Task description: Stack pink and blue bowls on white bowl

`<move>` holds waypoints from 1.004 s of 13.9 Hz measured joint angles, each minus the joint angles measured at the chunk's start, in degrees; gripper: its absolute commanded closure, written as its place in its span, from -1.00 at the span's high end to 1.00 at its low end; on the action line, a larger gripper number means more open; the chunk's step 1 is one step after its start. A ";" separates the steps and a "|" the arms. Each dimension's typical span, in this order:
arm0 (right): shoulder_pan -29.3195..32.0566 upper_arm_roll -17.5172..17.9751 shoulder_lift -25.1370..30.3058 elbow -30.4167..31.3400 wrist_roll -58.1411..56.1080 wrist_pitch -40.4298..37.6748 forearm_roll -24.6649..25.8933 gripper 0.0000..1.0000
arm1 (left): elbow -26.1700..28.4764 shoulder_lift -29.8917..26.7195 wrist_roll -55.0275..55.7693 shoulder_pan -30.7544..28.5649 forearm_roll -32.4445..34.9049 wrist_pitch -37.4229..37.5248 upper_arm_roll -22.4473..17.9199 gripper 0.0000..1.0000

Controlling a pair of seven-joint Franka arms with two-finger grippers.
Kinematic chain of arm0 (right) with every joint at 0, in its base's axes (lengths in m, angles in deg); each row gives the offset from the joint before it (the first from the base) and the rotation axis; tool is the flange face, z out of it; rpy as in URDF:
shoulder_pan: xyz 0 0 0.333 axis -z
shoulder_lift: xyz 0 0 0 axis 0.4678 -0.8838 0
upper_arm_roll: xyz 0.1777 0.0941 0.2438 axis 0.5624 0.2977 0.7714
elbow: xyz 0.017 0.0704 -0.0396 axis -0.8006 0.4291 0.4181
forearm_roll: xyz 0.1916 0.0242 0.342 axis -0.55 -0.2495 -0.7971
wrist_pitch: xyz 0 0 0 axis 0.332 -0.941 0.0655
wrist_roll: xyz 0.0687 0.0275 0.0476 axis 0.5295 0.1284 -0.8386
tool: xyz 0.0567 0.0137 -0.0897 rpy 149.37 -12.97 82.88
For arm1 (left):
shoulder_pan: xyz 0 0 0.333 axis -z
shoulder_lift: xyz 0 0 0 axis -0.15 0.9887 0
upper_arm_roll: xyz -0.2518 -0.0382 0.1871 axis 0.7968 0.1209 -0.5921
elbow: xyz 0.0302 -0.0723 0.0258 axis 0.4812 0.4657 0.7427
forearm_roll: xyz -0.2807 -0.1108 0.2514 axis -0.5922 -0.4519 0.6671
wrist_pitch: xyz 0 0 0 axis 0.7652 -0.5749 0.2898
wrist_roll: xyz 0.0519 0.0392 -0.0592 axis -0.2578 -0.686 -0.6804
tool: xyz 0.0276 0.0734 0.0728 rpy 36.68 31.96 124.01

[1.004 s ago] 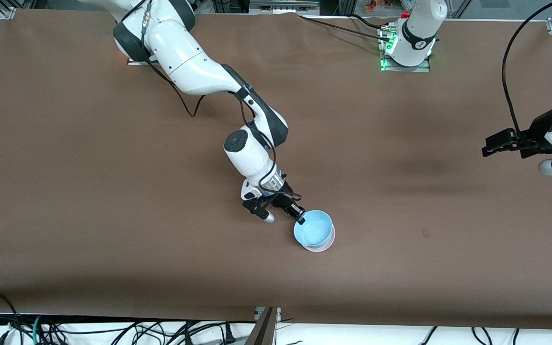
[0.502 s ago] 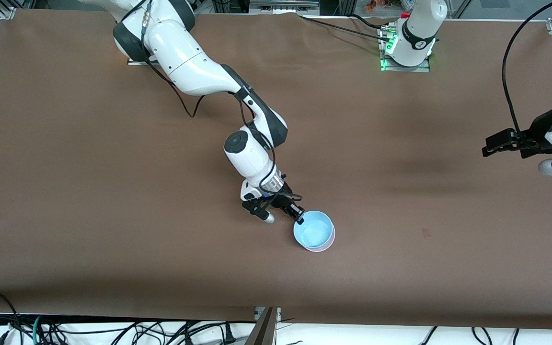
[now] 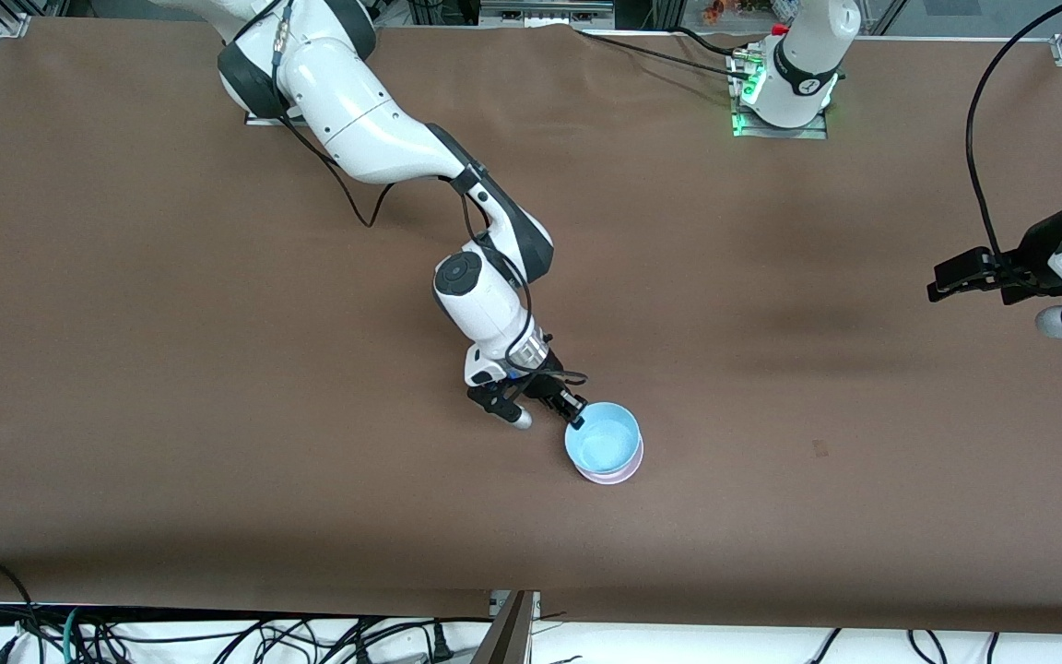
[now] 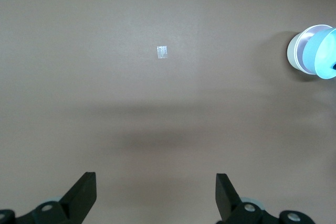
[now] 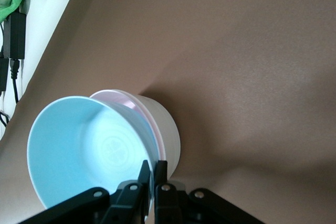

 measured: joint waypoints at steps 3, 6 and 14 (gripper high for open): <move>-0.01 0.00 0.00 -0.03 -0.11 -0.41 0.02 -0.42 | 0.00 0.00 0.00 0.00 0.00 0.00 0.01 1.00; -0.01 -0.03 0.01 -0.09 -0.19 -1.27 0.02 -0.34 | 0.00 0.00 0.00 0.00 0.00 0.00 0.02 1.00; 1.09 -0.25 3.89 -3.30 -0.19 -13.69 0.02 1.00 | -0.02 0.00 0.00 0.00 0.00 0.00 0.04 1.00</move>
